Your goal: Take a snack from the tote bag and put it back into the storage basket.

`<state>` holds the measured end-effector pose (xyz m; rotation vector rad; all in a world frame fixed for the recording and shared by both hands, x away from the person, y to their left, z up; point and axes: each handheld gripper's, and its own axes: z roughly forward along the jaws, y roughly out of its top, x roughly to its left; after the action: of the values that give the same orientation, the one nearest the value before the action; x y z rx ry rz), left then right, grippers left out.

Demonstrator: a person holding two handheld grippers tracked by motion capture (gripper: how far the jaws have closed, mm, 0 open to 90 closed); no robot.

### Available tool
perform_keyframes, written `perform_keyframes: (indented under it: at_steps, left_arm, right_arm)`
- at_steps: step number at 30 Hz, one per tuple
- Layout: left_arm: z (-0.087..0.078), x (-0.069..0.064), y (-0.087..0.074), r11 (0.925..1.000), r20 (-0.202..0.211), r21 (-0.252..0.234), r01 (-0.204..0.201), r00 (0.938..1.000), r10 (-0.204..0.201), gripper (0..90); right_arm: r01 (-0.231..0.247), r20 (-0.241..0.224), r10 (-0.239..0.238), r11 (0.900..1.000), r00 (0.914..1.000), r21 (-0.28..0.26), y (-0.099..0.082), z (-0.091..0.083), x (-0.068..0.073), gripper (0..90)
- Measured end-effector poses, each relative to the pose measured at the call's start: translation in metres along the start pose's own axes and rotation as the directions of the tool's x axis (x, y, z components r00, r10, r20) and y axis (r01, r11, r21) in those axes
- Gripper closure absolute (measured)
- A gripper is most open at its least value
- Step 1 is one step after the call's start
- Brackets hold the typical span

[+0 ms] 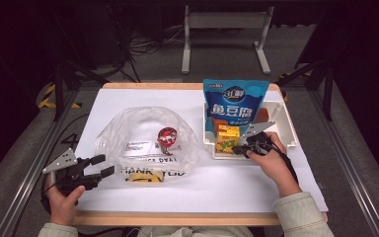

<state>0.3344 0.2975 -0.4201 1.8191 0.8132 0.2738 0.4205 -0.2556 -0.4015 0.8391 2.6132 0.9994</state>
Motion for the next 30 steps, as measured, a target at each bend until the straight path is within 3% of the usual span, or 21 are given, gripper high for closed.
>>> perform_keyframes:
  at_steps: [11, 19, 28, 30]
  left_arm:
    - [0.0, 0.0, 0.0, 1.0, 0.0, 0.0, -0.001, 1.0, 0.001, 36.5]
    - [0.0, 0.0, 0.0, 1.0, -0.001, -0.003, 0.001, 1.0, -0.001, 36.5]
    - [-0.001, 0.0, 0.0, 1.0, -0.004, -0.005, 0.002, 1.0, -0.002, 36.4]
    - [0.0, 0.0, 0.0, 1.0, -0.003, -0.005, 0.004, 1.0, -0.004, 36.4]
  right_arm:
    - [-0.021, 0.02, 0.021, 0.9998, 0.9996, -0.001, -0.003, -0.002, -0.005, 90.0]
    - [-0.016, 0.002, 0.016, 0.9998, 0.9999, -0.007, -0.002, -0.003, -0.003, 90.0]
    - [-0.002, -0.019, 0.001, 0.9985, 0.9998, -0.055, 0.006, -0.02, 0.004, 87.7]
    - [0.002, -0.031, -0.005, 0.996, 0.9995, -0.089, 0.01, -0.028, 0.009, 84.2]
